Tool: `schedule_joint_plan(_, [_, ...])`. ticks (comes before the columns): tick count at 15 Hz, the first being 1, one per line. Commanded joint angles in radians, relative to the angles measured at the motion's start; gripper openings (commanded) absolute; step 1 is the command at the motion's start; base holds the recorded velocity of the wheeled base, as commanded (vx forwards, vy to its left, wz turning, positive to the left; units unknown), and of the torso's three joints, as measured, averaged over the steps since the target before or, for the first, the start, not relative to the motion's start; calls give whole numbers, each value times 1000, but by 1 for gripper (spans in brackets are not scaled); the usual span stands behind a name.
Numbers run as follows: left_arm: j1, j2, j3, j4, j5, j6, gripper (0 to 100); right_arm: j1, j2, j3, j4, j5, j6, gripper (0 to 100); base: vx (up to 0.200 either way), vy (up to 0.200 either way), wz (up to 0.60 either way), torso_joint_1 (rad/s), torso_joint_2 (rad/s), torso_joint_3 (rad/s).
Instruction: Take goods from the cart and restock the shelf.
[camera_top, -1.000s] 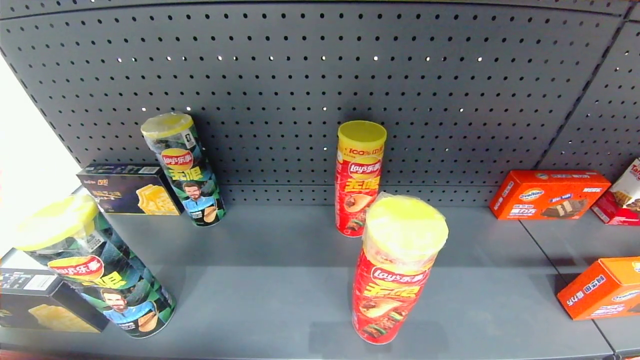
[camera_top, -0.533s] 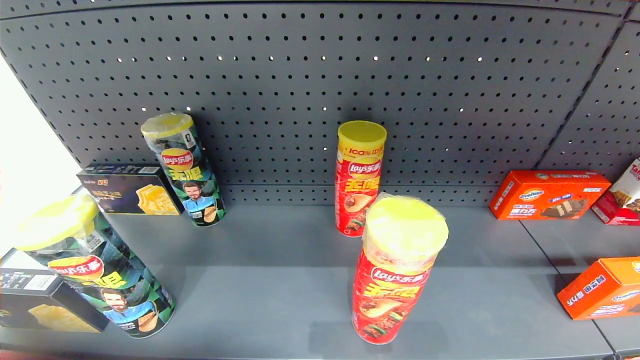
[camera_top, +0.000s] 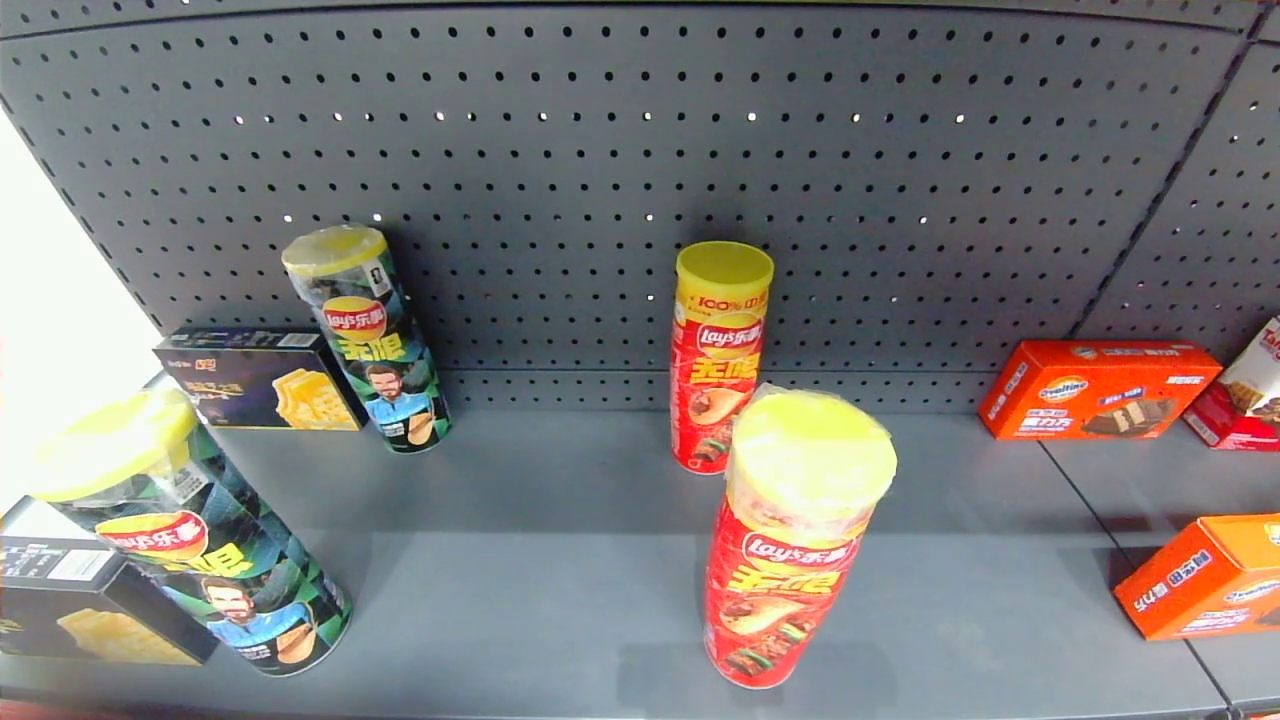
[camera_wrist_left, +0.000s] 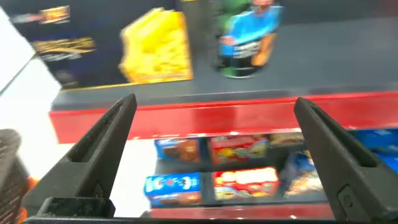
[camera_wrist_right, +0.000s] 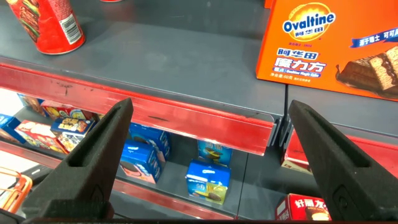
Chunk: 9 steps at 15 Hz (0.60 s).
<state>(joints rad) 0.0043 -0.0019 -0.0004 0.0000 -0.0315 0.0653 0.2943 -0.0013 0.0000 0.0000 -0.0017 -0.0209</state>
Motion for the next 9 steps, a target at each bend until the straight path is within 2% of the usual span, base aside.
schedule_joint_plan(1, [0,2,0,2,-88,1,100,0,1,0,0,0,-1,100,0,0,0,0,0,0])
schedule_joint_plan(9, [0,2,0,3,-97,-5,100,2,1,0,0,5,-1,100,0,0,0,0,0,0])
